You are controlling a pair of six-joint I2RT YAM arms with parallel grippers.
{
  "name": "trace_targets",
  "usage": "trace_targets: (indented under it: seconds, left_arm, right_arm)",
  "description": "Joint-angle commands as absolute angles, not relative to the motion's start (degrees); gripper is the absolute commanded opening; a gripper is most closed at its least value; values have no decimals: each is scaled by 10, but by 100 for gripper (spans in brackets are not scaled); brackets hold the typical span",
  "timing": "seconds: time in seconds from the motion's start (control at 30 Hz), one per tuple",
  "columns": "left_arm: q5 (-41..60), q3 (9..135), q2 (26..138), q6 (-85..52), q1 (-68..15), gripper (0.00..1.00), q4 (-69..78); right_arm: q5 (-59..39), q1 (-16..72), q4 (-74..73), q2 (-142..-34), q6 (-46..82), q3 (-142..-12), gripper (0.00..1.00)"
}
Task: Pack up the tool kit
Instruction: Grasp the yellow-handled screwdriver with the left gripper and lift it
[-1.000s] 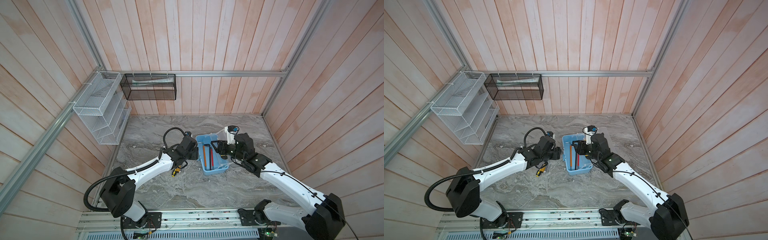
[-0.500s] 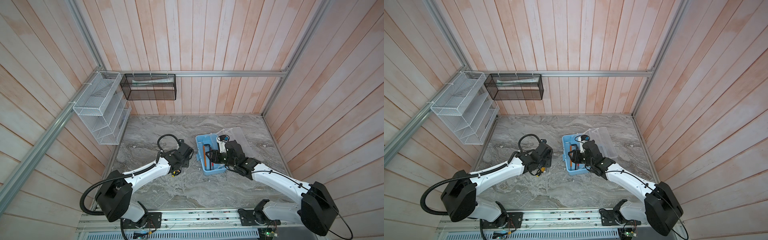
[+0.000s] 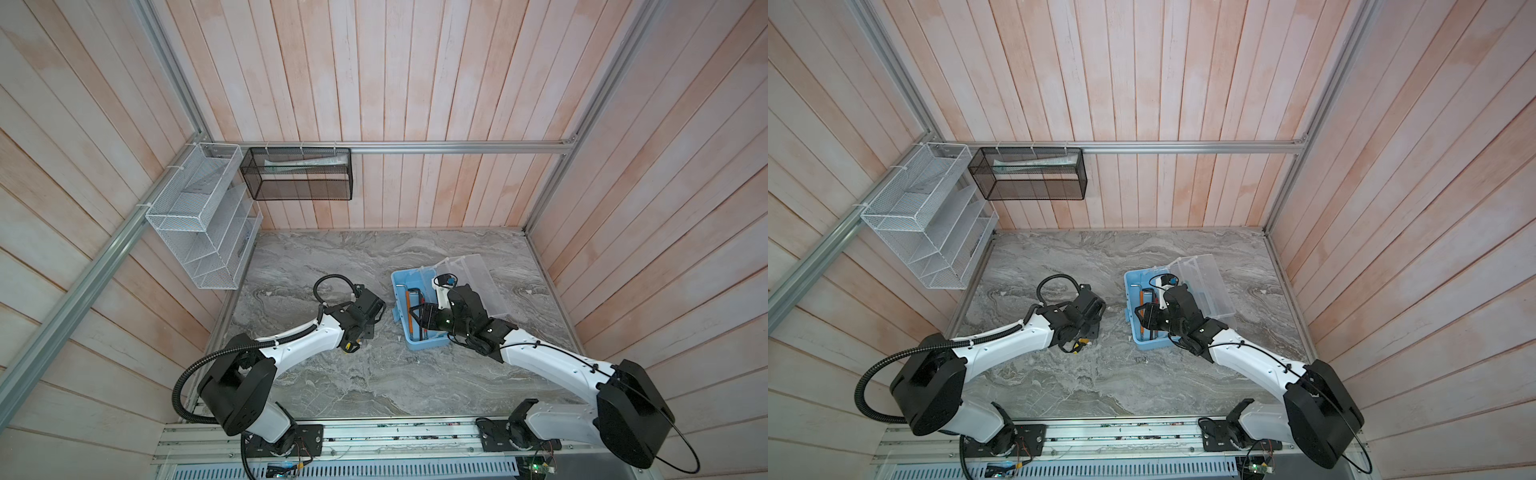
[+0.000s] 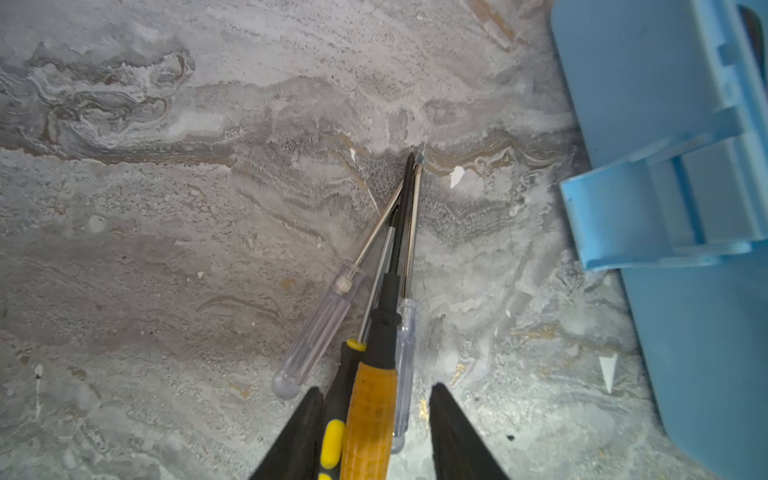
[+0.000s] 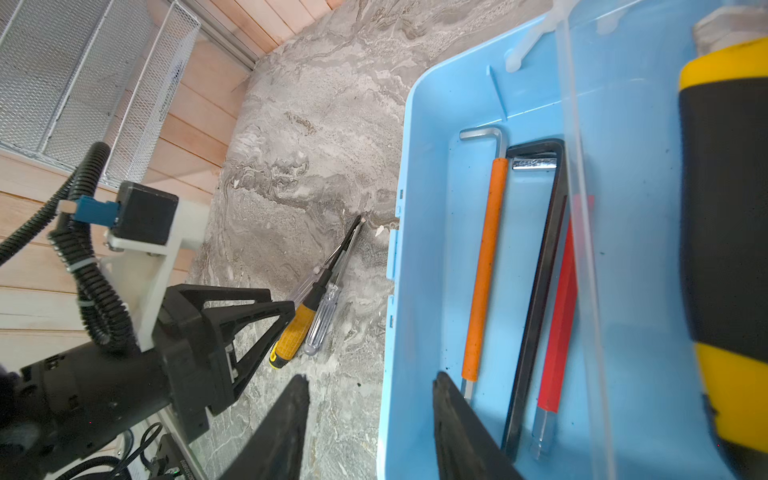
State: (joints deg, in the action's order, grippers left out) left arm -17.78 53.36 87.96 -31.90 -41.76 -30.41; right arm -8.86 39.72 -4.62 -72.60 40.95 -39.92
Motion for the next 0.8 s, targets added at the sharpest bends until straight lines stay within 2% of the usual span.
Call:
trace_targets:
  seconds: [0.0,0.37,0.77]
  left_arm:
    - [-170,520,894,-324,-415,43,-292]
    - [-153,510,925,-326,-415,39,-278]
    - [-150,509,942,-327,-415,30,-275]
  right_arm:
    - [-77,401,-57,-732,415,-387,48]
    - [-79,401,-64,-731,416,-377,48]
    - [-76,401,-75,-731,420,-365,48]
